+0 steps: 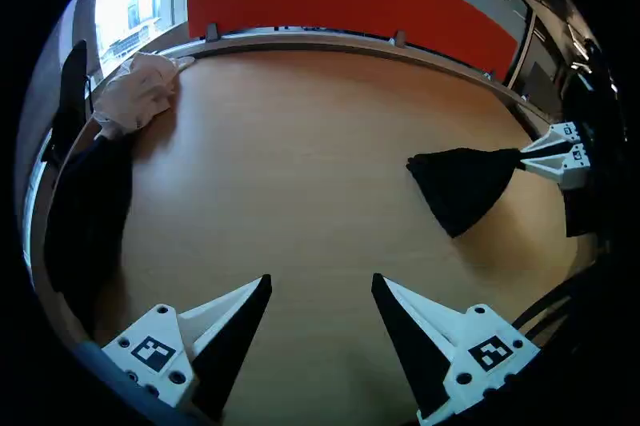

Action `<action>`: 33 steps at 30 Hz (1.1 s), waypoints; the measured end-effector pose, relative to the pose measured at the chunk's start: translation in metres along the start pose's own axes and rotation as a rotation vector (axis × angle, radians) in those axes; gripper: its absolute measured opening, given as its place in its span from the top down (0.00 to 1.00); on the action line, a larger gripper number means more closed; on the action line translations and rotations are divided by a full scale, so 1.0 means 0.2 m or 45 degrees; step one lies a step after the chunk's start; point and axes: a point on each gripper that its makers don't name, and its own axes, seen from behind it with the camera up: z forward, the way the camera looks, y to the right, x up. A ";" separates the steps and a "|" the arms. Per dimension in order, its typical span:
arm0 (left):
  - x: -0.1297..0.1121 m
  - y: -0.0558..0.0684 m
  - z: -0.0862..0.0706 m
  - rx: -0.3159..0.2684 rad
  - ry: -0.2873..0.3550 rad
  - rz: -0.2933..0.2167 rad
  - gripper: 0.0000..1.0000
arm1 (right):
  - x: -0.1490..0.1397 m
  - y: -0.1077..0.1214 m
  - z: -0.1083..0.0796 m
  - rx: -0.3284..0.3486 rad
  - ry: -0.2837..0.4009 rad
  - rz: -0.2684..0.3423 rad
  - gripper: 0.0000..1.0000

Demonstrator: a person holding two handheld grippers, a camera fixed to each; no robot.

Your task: Fold towel

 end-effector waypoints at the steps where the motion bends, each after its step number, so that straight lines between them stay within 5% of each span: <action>1: 0.00 0.00 0.00 -0.001 0.003 0.001 0.07 | 0.04 0.01 -0.01 -0.005 0.014 -0.008 0.96; 15: 0.07 0.02 -0.04 -0.012 0.042 0.015 0.07 | 0.34 0.17 -0.19 -0.087 0.148 -0.045 0.96; 33: 0.09 0.06 -0.05 -0.026 0.049 0.042 0.07 | 0.14 0.47 -0.42 -0.202 0.112 0.033 0.96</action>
